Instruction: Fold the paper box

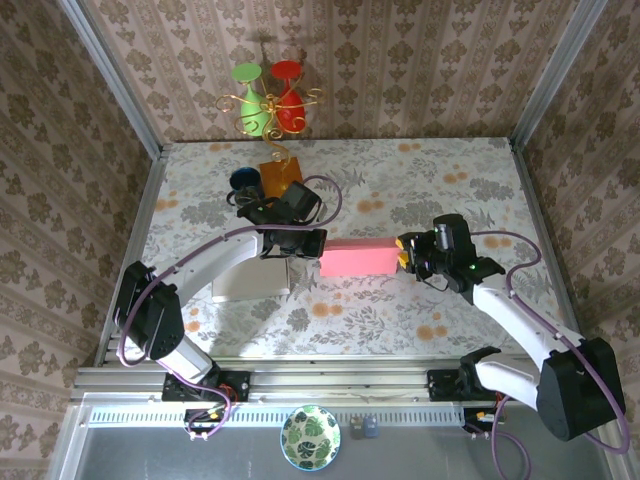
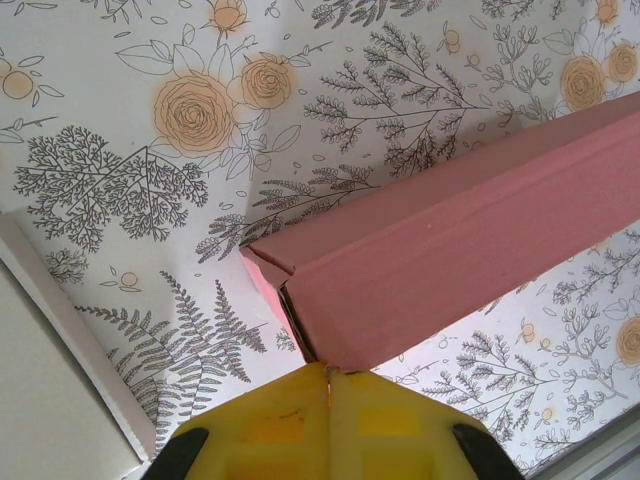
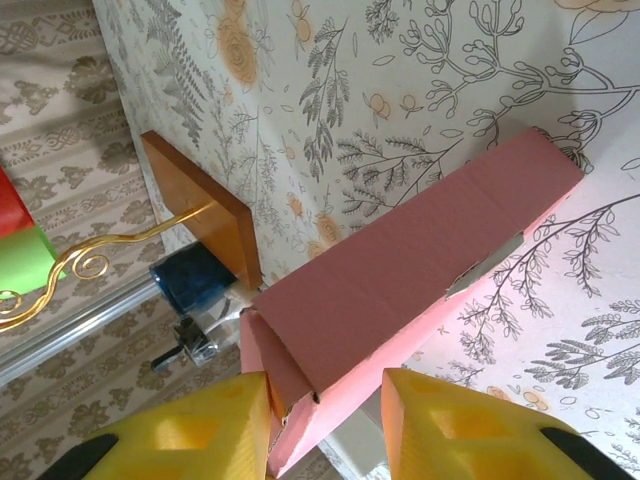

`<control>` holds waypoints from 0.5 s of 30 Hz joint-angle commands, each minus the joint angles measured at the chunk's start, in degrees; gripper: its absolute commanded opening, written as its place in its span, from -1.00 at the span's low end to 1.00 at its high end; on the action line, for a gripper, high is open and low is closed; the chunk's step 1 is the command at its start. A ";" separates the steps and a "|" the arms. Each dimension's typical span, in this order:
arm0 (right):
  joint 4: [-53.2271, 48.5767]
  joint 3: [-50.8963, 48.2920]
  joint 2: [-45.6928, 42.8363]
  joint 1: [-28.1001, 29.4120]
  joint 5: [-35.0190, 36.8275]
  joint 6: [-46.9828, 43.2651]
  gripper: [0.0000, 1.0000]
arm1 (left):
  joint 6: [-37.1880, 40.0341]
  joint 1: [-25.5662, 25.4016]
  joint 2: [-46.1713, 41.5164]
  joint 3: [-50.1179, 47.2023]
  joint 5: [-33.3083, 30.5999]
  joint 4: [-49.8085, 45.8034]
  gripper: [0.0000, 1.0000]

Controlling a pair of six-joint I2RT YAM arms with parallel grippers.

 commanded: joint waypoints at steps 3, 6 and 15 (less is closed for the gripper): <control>-8.30 -0.97 2.03 -0.64 0.30 -2.89 -0.32 | -3.18 0.19 -3.49 0.53 0.40 -1.47 -0.55; -9.67 -0.69 2.72 -0.58 0.22 -3.26 -0.33 | -6.48 1.89 -5.45 -0.18 2.32 -0.40 -0.42; -11.33 0.38 2.98 -0.58 0.26 -3.96 -0.35 | -13.82 5.90 -6.15 -3.21 8.64 3.95 -0.13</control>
